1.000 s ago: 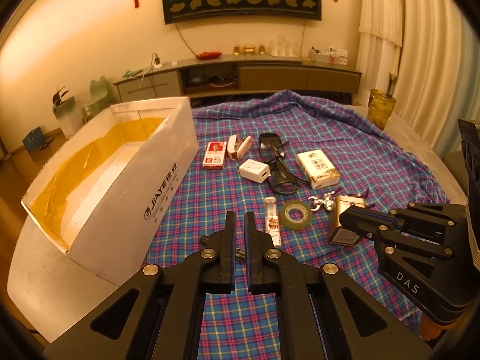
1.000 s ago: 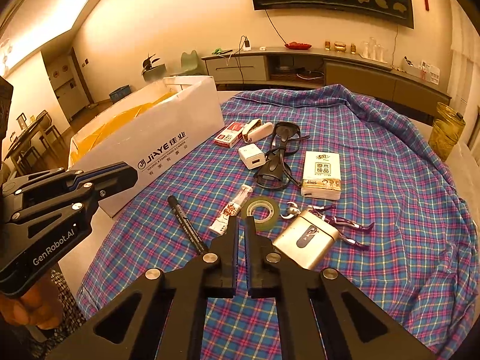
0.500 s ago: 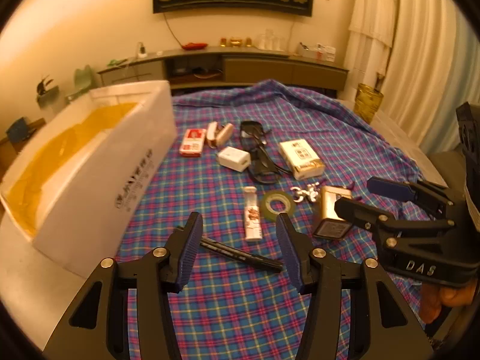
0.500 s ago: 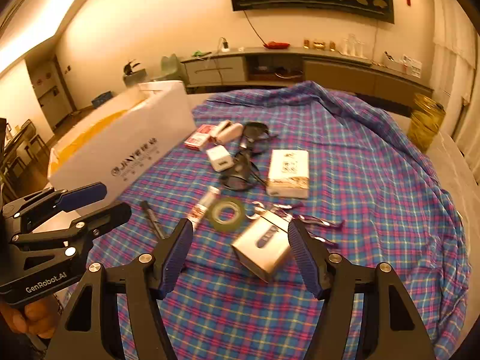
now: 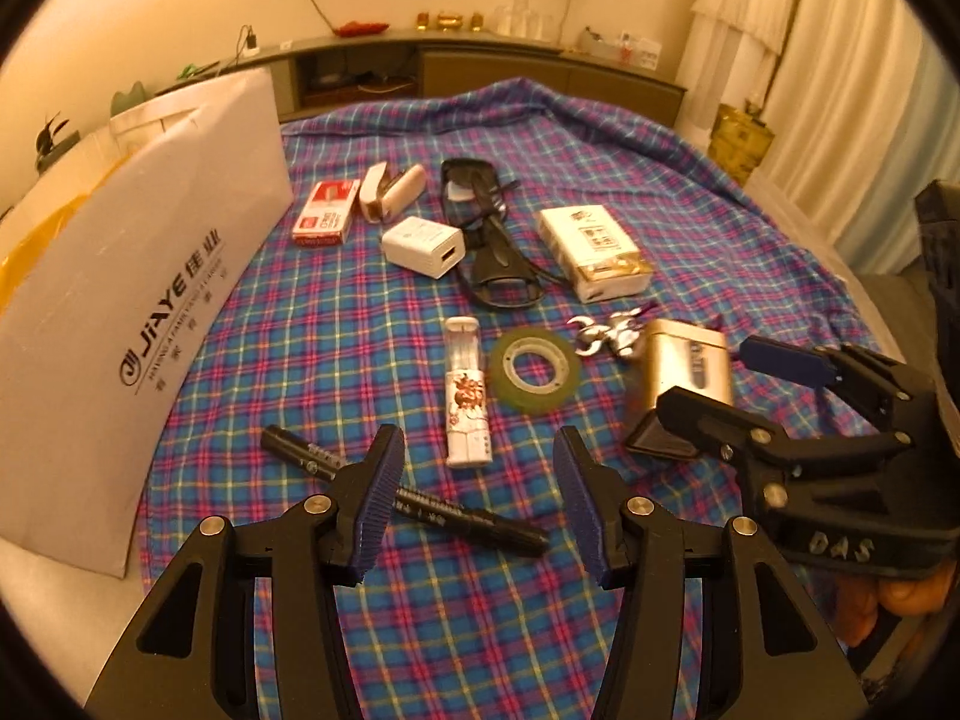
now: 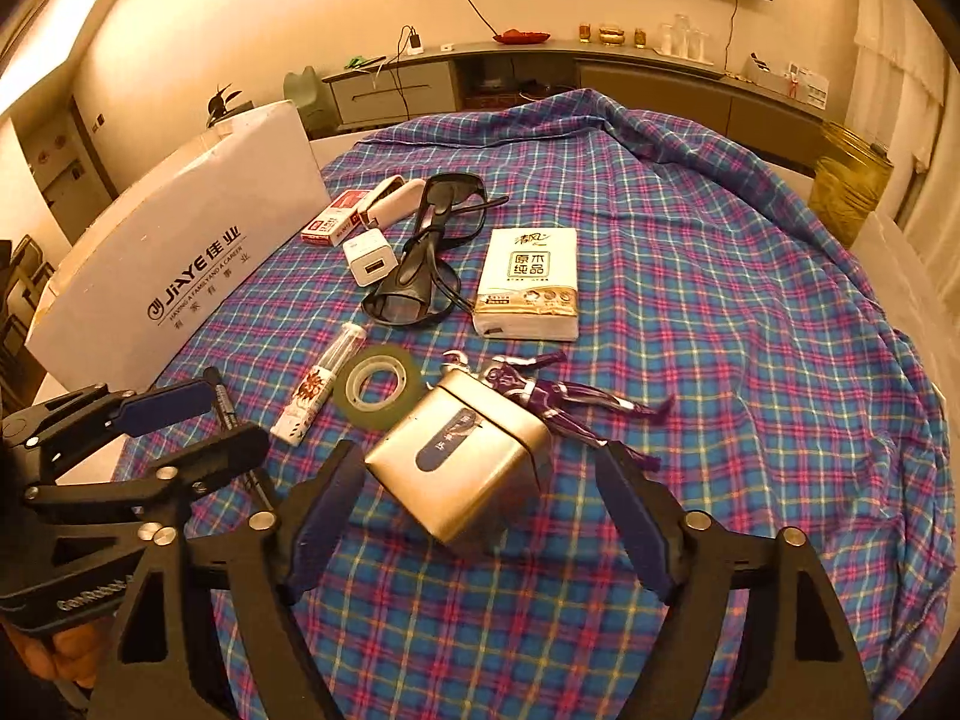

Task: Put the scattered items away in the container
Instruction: 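Grasp the gold metal box with the right tool while the left tool grasps the floral white tube, then lift and carry the gold box and white tube over the white box with both tools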

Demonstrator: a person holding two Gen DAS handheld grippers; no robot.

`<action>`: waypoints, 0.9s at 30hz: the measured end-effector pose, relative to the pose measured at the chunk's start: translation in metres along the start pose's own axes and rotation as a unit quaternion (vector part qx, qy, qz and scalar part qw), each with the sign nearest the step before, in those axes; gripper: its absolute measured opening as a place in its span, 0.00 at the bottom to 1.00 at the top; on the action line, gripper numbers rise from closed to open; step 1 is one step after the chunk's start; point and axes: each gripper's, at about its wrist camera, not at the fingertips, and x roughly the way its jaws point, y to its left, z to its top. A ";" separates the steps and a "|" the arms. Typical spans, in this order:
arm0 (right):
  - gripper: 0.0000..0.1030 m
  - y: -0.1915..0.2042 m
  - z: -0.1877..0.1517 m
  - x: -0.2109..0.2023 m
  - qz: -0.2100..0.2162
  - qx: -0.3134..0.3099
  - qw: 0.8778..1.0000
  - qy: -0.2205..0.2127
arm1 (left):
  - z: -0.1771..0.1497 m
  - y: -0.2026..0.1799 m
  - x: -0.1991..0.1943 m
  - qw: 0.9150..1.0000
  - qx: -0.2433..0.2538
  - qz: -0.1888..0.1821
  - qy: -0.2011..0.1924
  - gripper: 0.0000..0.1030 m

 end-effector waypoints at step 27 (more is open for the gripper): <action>0.68 -0.018 0.011 -0.012 0.020 0.050 0.998 -0.019 | 0.018 0.018 0.003 0.999 -0.022 -0.007 -0.027 0.20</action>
